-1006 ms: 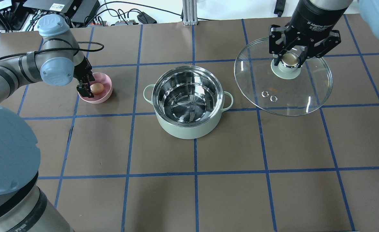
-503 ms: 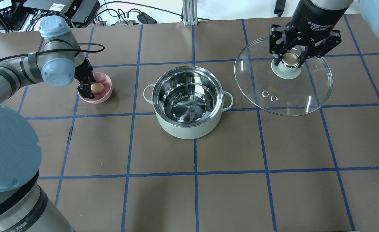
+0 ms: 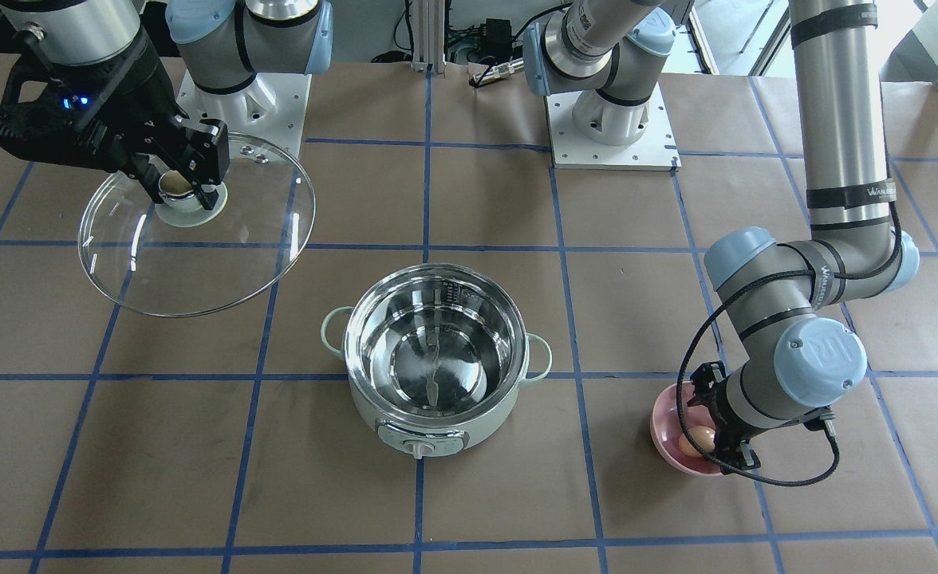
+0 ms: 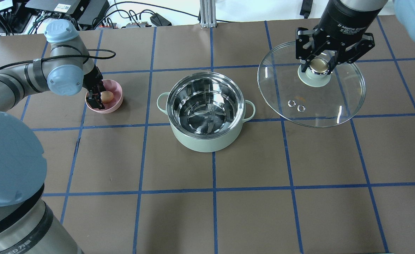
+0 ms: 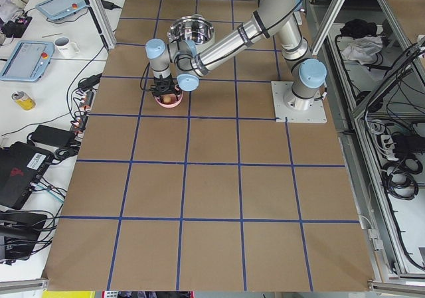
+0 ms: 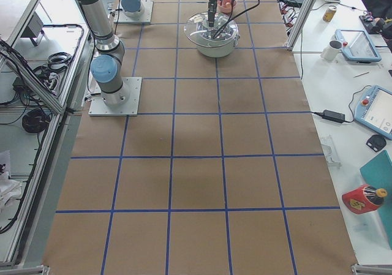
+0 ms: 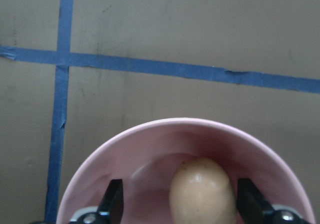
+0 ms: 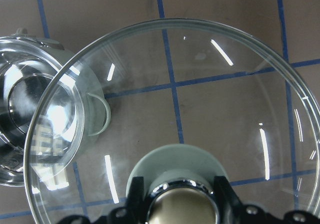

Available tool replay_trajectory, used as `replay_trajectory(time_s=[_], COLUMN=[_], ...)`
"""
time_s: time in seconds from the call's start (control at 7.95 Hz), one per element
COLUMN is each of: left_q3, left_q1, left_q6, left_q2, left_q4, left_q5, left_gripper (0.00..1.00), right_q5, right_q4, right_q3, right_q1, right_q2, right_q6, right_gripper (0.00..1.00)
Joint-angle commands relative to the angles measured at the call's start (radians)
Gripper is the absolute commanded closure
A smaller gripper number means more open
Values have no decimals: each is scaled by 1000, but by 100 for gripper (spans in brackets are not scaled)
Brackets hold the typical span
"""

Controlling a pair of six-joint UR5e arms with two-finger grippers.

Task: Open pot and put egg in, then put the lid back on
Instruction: 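Close the left gripper on the brown egg in the pink bowl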

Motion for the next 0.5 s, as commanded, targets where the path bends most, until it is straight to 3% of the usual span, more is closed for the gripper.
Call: replay_trajectory(time_s=[0.0,0.13,0.38], left_q3=[0,0,0], left_q1=[0,0,0], left_q6=[1,1,1], left_q2=[-2,-2,0], left_q4=[-1,0,0], left_q5=[-11,-9,-8], left_gripper=[40,41,80], right_q5=[-8,-3,-2], right_q4=[6,6,6], right_q3=[0,0,0], right_q1=[0,0,0], right_q2=[-3,-3,-5], right_q6=[0,0,3], right_gripper=[78,85,85])
